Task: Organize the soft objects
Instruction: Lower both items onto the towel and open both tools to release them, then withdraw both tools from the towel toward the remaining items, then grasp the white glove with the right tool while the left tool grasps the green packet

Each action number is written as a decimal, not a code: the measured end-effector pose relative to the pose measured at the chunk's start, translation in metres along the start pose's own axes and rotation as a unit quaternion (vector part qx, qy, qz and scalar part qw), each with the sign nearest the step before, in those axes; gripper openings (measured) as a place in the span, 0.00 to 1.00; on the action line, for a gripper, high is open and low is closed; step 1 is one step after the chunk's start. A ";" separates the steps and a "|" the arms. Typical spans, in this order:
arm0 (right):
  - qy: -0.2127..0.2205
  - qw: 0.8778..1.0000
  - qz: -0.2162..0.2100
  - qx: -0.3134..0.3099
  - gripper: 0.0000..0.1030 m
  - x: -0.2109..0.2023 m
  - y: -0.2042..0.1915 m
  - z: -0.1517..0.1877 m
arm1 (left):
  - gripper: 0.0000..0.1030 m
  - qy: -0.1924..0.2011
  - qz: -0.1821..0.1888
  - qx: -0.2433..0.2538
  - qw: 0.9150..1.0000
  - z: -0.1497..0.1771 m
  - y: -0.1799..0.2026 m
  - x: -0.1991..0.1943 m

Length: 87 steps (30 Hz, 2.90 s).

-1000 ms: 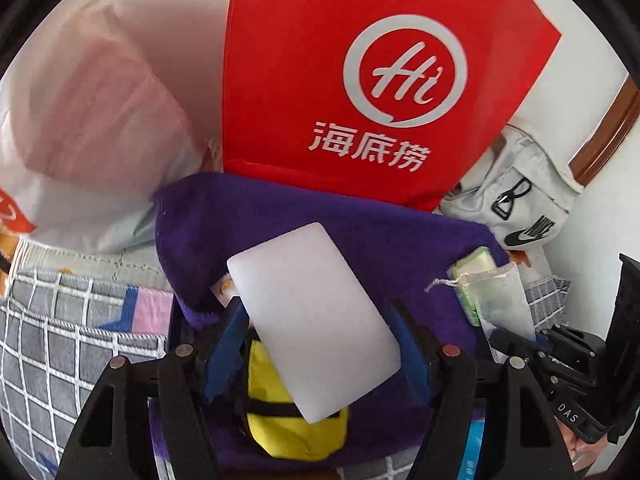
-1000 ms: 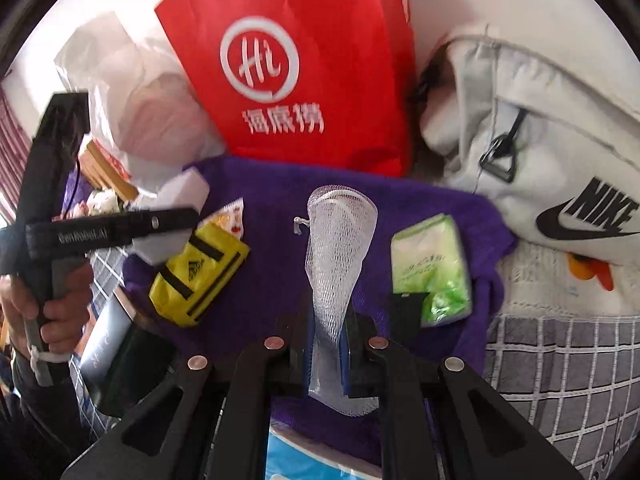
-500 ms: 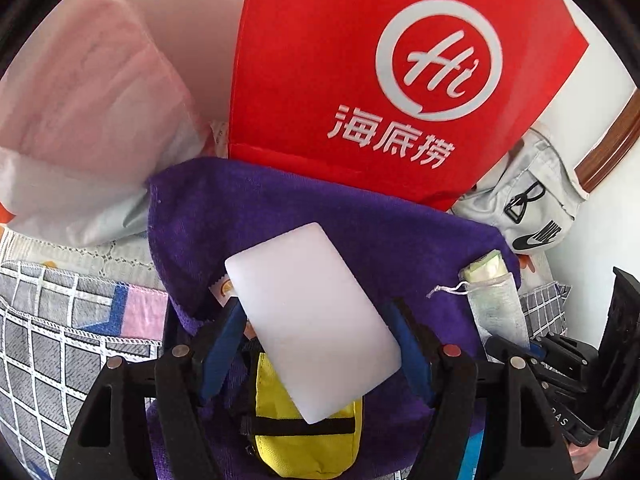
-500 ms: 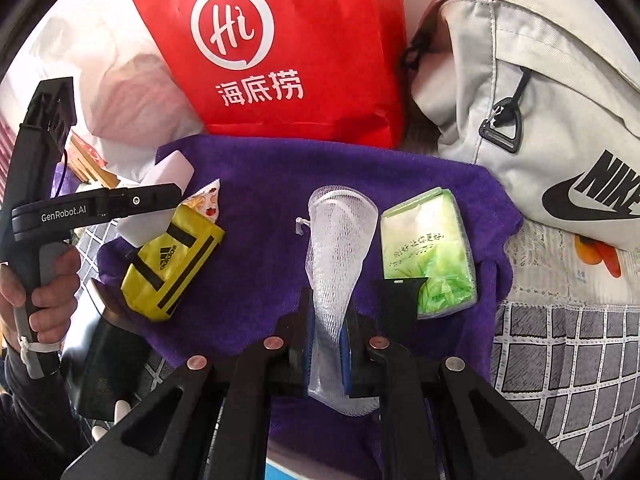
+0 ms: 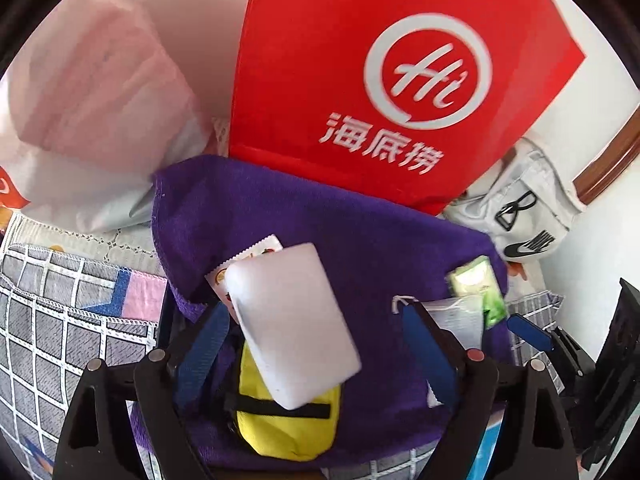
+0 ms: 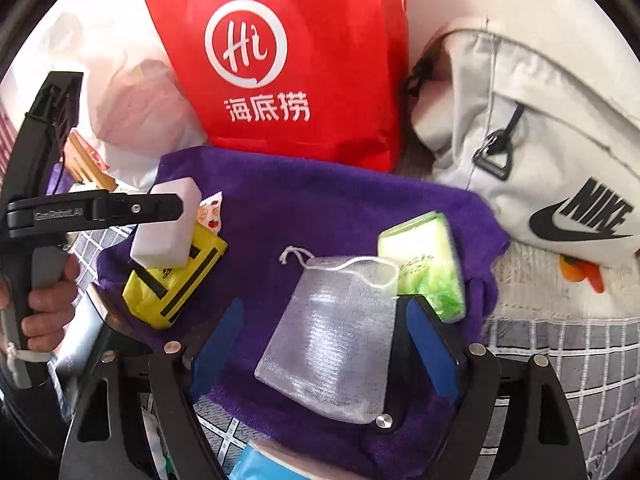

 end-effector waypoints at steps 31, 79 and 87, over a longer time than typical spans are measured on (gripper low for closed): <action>0.043 0.998 -0.043 -0.027 0.34 -0.120 -0.147 0.117 | 0.84 0.057 0.019 0.034 0.998 0.135 -0.065 -0.153; 0.041 0.999 -0.002 -0.001 0.07 -0.175 -0.141 0.229 | 0.84 -0.026 -0.002 0.114 0.993 0.274 -0.036 -0.110; 0.014 0.999 -0.016 0.028 0.30 -0.148 -0.123 0.253 | 0.84 -0.021 -0.022 0.141 0.990 0.276 -0.021 -0.088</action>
Point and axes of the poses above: each gripper's, at about its wrist camera, not at the fingertips, and x roughly the way its jaws point, y to its right, z to its underside, the point moved 3 cm from there along x, roughly the way its jaws point, and after that the axes turned 13 degrees about -x, right-handed, at the moved point
